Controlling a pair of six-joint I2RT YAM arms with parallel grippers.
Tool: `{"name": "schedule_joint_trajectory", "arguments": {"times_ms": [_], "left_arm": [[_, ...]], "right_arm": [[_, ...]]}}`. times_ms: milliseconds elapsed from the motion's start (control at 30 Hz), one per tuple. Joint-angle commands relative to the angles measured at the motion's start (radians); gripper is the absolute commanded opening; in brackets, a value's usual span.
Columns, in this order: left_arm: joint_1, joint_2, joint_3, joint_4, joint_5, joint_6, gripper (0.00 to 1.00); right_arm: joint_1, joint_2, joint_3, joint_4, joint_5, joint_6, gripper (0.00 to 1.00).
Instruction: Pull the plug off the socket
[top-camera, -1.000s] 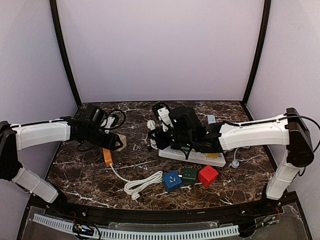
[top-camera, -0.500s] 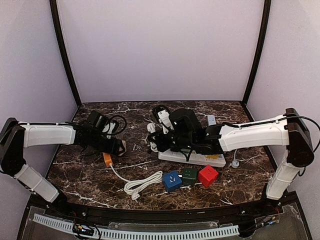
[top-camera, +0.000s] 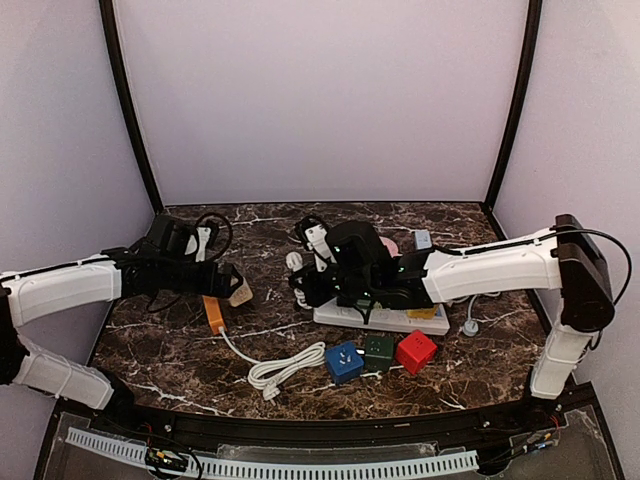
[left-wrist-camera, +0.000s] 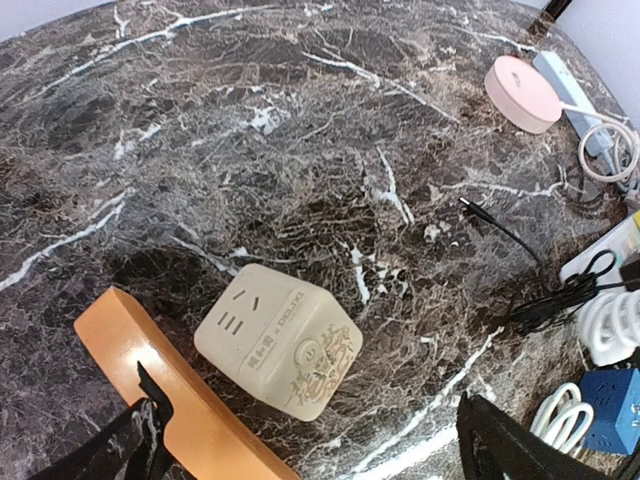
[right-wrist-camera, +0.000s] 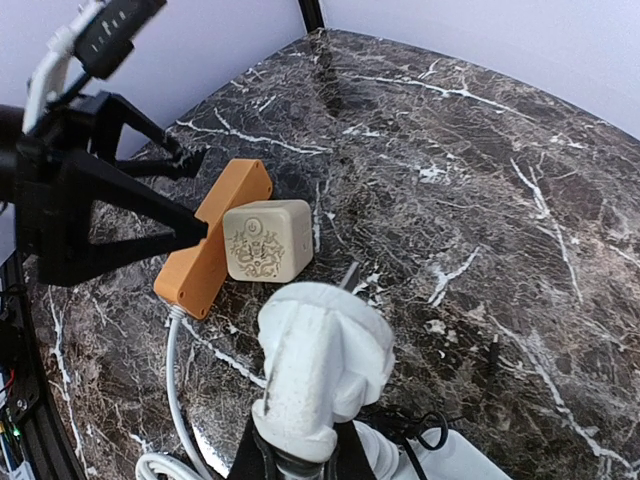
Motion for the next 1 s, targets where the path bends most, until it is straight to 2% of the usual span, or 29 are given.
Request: {"name": "schedule_joint_trajectory", "arguments": {"times_ms": [0,167,233,367,467,733,867,967], "left_arm": [[0.005,-0.097,-0.023,-0.008,-0.028,0.006,0.99],[0.01,-0.158,0.012,-0.065,0.021,0.011,0.99],[0.01,-0.183,0.015,-0.077,0.021,0.018,0.99],[0.011,-0.211,0.026,-0.098,0.036,0.045,0.99],[0.011,-0.216,0.042,-0.104,0.091,0.069,0.99],[-0.013,-0.165,0.086,-0.086,0.308,0.144,0.98],[-0.053,-0.07,0.159,-0.107,0.398,0.172,0.97],[-0.08,0.033,0.271,-0.182,0.437,0.207,0.97]], "right_arm": [[0.034,0.086,0.12,0.042,-0.052,0.01,0.0],[0.046,0.169,0.215,0.013,-0.095,0.012,0.01],[0.046,0.183,0.234,0.011,-0.104,0.014,0.18],[0.045,0.173,0.246,-0.007,-0.086,0.006,0.62],[0.046,0.131,0.218,-0.013,-0.048,-0.013,0.77],[0.018,-0.074,0.038,-0.088,0.099,0.004,0.9],[-0.017,-0.176,-0.039,-0.26,0.202,0.056,0.98],[-0.055,-0.229,-0.06,-0.439,0.269,0.122,0.99]]}}
